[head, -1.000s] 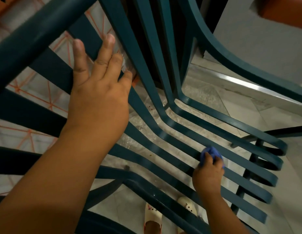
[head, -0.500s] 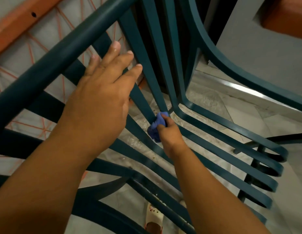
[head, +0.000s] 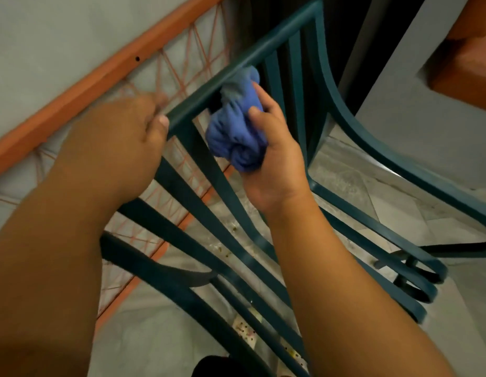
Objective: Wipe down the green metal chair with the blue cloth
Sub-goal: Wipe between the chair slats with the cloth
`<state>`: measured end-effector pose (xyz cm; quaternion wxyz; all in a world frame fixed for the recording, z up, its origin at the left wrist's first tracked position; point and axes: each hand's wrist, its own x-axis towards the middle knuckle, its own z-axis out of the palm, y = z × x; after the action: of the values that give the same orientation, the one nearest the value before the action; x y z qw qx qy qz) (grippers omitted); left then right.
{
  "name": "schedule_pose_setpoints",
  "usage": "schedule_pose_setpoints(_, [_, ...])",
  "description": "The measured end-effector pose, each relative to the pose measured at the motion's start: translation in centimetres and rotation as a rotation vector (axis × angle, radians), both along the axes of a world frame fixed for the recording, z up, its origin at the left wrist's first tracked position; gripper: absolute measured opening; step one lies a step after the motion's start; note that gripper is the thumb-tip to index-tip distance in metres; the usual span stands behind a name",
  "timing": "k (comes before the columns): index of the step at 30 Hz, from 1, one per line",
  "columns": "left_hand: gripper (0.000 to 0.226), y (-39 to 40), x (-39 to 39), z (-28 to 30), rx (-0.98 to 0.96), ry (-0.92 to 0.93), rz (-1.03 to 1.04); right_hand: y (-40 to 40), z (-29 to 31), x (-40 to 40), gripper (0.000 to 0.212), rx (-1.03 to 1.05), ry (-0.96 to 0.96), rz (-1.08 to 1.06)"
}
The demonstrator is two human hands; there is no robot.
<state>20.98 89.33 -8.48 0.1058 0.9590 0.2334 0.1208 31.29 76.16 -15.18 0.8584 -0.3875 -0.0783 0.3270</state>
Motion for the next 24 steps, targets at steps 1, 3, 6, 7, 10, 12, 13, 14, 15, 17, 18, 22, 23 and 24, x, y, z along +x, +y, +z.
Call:
schedule_pose_setpoints(1, [0.036, 0.3, -0.5, -0.2, -0.067, 0.033, 0.034, -0.3, 0.0, -0.6, 0.05, -0.002, 0.028, -0.004])
schedule_pose_setpoints(3, [0.036, 0.8, -1.1, -0.6, -0.23, 0.01, 0.074, -0.7, -0.1, -2.1, 0.05, -0.11, -0.016, -0.047])
schedule_pose_setpoints(6, [0.04, 1.5, -1.0, -0.7, -0.362, -0.061, 0.059, 0.4, 0.4, -4.7, 0.052, -0.326, -0.267, -0.093])
schedule_pose_setpoints(7, [0.04, 1.6, -1.1, -0.6, -0.402, -0.075, 0.044, 1.2, 0.5, -5.7, 0.055, -0.385, -0.382, -0.084])
schedule_pose_setpoints(10, [0.023, 2.0, -1.2, -0.8, -0.58, -0.168, 0.055, 4.3, 0.1, -9.4, 0.066, -0.474, -0.726, -0.069])
schedule_pose_setpoints(12, [0.017, 2.1, -1.5, -0.9, -0.663, -0.183, 0.055, 5.7, -0.4, -11.3, 0.068, -0.506, -0.766, -0.117])
schedule_pose_setpoints(13, [0.018, 2.2, -1.5, -1.0, -0.66, -0.175, 0.042, 6.1, -0.6, -11.9, 0.068, -0.52, -0.746, -0.158])
schedule_pose_setpoints(14, [0.018, 2.2, -1.5, -1.0, -0.66, -0.174, 0.025, 6.3, -0.8, -12.4, 0.068, -0.533, -0.713, -0.193])
schedule_pose_setpoints(15, [0.02, 2.1, -1.5, -1.0, -0.675, -0.187, 0.006, 6.4, -1.0, -12.8, 0.068, -0.55, -0.681, -0.215])
schedule_pose_setpoints(17, [0.032, 2.1, -1.1, -1.4, -0.705, -0.233, -0.011, 6.2, -1.7, -13.5, 0.065, -0.594, -0.616, -0.202])
schedule_pose_setpoints(18, [0.038, 2.1, -1.1, -1.5, -0.641, -0.233, 0.0, 6.0, -2.1, -13.9, 0.063, -0.618, -0.564, -0.179])
schedule_pose_setpoints(22, [0.049, 0.3, -2.8, -2.2, -0.19, -0.121, -0.159, 4.0, -3.2, -16.1, 0.056, -0.523, -0.226, -0.144])
schedule_pose_setpoints(23, [0.049, -0.3, -3.6, -2.5, -0.103, -0.101, -0.203, 3.5, -3.4, -17.0, 0.056, -0.475, -0.195, -0.153])
schedule_pose_setpoints(24, [0.049, -0.6, -4.4, -2.9, -0.035, -0.086, -0.226, 3.1, -3.7, -18.1, 0.057, -0.437, -0.192, -0.167])
